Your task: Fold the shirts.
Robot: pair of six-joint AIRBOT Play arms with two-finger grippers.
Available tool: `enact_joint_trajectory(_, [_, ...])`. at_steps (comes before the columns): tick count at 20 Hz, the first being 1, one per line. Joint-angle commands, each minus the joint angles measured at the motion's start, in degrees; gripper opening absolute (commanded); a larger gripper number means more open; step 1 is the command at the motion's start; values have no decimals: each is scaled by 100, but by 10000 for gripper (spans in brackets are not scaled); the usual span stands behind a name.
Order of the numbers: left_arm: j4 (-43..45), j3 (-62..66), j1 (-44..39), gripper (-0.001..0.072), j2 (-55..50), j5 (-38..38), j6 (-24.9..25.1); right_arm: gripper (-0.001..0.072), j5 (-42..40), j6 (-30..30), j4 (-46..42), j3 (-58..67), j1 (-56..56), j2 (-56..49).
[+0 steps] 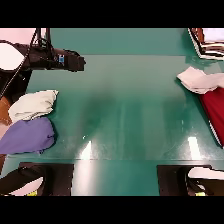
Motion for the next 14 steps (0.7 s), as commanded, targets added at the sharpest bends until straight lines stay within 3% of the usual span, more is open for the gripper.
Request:
enact_joint_trajectory(1, [-2,0,-13,21,0,76,-70,16,74,2,330,730,-153,-166])
enact_joint_trajectory(7, [4,0,-13,22,0,-26,-48,16,791,118,225,1790,-514,-162])
enact_joint_trajectory(14, [4,0,-13,21,0,-59,37,16,1711,557,-1567,1825,-1095,188])
